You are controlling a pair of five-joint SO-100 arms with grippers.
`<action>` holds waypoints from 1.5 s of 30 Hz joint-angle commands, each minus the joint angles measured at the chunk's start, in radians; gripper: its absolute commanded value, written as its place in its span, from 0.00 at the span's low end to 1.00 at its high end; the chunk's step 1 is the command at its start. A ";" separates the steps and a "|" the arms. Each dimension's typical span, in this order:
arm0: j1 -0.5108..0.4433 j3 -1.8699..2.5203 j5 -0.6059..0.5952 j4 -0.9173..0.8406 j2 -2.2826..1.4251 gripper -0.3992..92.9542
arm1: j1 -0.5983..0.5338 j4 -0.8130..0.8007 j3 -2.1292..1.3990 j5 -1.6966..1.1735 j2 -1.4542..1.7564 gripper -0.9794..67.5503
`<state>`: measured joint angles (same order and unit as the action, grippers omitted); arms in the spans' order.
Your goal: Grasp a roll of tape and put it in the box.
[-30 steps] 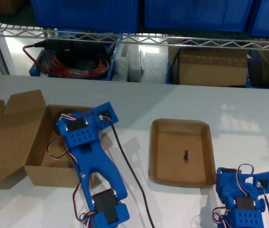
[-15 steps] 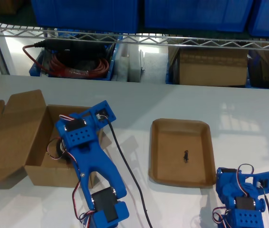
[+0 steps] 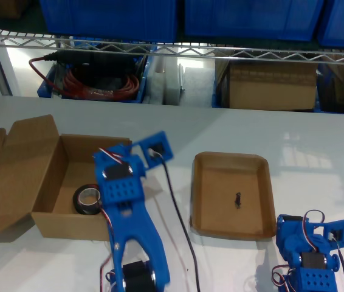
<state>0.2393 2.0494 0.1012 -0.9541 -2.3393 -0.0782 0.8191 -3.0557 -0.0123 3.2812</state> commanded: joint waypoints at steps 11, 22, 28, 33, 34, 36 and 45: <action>-0.161 1.015 0.123 0.097 -0.977 0.00 | -0.003 -0.005 -0.014 0.003 0.006 0.02; -0.166 1.023 0.098 0.087 -0.986 0.00 | -0.003 -0.005 -0.014 0.003 0.006 0.02; -0.170 1.023 0.092 0.087 -0.986 0.00 | -0.003 -0.005 -0.014 0.003 0.006 0.02; -0.170 1.023 0.092 0.087 -0.986 0.00 | -0.003 -0.005 -0.014 0.003 0.006 0.02; -0.170 1.023 0.092 0.087 -0.986 0.00 | -0.003 -0.005 -0.014 0.003 0.006 0.02; -0.170 1.023 0.094 0.087 -0.986 0.00 | -0.003 -0.005 -0.014 0.003 0.006 0.02; -0.172 1.023 0.092 0.087 -0.986 0.00 | -0.003 -0.005 -0.014 0.003 0.006 0.02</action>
<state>0.0752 3.0542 0.1979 -0.8713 -3.3057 -0.0782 0.8191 -3.0557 -0.0123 3.2812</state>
